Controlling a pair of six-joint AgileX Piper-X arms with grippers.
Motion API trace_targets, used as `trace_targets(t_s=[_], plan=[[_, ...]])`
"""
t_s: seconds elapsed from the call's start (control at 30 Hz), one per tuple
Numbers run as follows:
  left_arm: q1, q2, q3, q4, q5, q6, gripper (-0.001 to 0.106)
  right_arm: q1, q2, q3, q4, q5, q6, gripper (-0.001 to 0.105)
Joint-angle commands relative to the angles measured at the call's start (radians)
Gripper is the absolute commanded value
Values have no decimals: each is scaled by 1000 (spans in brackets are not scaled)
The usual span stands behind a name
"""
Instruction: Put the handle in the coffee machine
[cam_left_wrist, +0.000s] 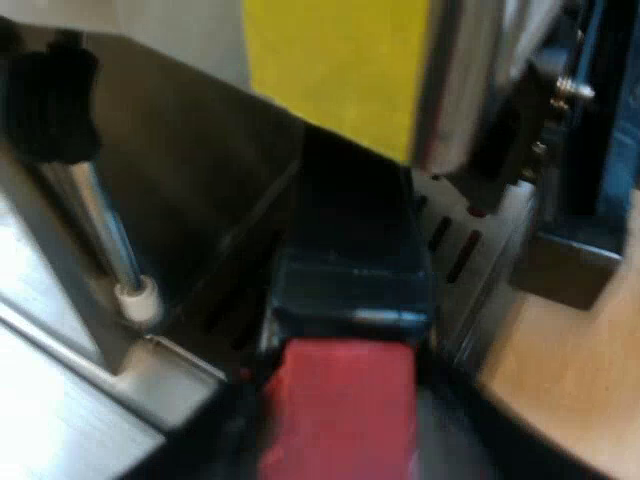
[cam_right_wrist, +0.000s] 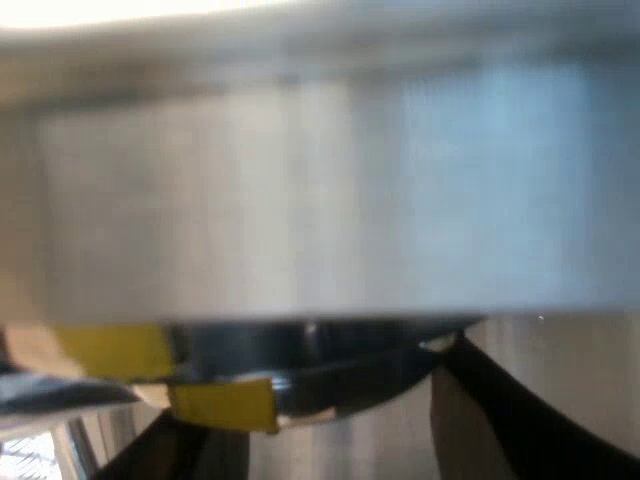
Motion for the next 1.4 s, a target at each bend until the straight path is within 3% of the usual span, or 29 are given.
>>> trace_targets(t_s=[0.03, 0.63, 0.93, 1.03, 1.1, 1.3, 1.4], plan=[[-8, -30, -37, -116, 172, -36, 72, -6, -23, -17, -106, 6, -21, 44], [31, -70, -37, -107, 155, -52, 74, -6, -26, -46, -128, 6, -22, 44], [32, -162, -37, 44, 138, -52, 74, -6, -26, -46, -128, 6, -22, 44], [32, -195, -37, 72, 75, -52, 74, -6, -26, -46, -128, 6, -22, 44], [32, -229, -43, 121, -28, -52, 74, -6, -26, -46, -128, 6, -22, 44], [32, -287, -83, 220, -128, -26, 74, -6, -29, -46, -128, 6, -22, 44], [32, -308, -145, 298, -181, -26, 74, -6, -30, -46, -128, 6, -22, 44]])
